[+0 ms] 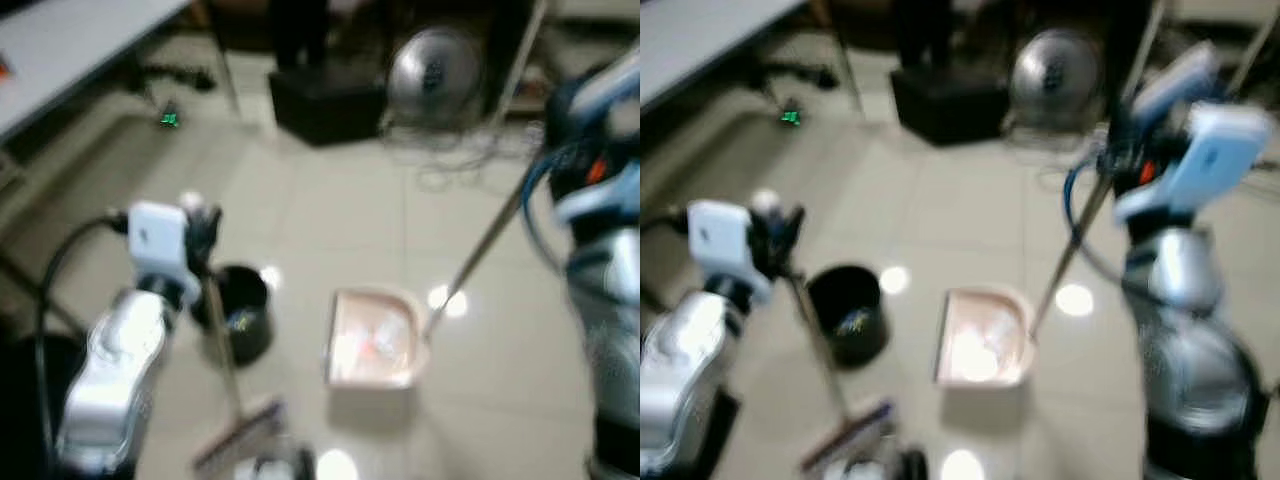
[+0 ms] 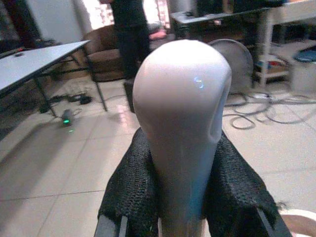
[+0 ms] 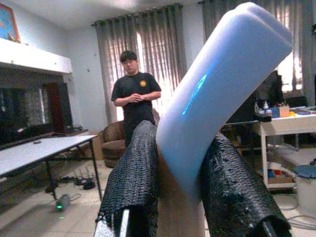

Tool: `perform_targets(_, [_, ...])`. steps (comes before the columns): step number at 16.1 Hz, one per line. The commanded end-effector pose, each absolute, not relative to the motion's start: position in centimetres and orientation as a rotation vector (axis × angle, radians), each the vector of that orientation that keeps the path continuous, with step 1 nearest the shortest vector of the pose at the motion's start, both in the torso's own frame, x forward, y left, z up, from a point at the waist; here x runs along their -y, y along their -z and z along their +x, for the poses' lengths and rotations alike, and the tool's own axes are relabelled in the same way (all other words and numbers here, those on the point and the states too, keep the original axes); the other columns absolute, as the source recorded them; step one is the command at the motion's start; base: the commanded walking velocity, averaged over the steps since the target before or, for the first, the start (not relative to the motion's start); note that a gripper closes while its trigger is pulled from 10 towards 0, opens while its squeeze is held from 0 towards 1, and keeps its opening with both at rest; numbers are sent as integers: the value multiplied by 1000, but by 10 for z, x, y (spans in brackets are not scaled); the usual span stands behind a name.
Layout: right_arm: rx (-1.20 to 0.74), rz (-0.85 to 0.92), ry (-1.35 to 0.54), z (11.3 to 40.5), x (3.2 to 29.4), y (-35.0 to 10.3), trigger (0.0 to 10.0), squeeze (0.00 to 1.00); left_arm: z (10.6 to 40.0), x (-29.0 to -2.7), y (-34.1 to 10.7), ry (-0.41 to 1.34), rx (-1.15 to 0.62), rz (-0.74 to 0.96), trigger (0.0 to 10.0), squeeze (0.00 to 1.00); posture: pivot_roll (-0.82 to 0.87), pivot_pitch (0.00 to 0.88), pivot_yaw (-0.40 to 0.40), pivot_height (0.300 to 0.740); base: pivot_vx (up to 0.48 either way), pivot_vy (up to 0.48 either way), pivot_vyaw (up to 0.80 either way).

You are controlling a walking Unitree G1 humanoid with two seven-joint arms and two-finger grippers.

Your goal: Sweep floor

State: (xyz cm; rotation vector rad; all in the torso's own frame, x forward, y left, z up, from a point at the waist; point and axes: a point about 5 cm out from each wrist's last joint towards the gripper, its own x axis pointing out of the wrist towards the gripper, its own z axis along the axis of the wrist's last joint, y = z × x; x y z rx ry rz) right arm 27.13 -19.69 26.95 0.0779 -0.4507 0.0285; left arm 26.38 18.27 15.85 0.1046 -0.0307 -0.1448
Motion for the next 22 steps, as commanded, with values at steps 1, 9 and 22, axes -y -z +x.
perform_targets(1, [496,127,-90,264,190,-285,10000,0,265,-181,-167,150,75,138,10000,0,-17,2,82,740,0,0,0])
perform_targets(9, [450,162,-102,270,184,-301,10000,0,280,-165,-167,154,99,117,10000,0,-35,0,79,740,0,0,0])
perform_targets(22, [506,227,-103,285,179,-315,10000,0,278,-167,-168,94,134,156,10000,0,-5,0,53,740,269,0,489])
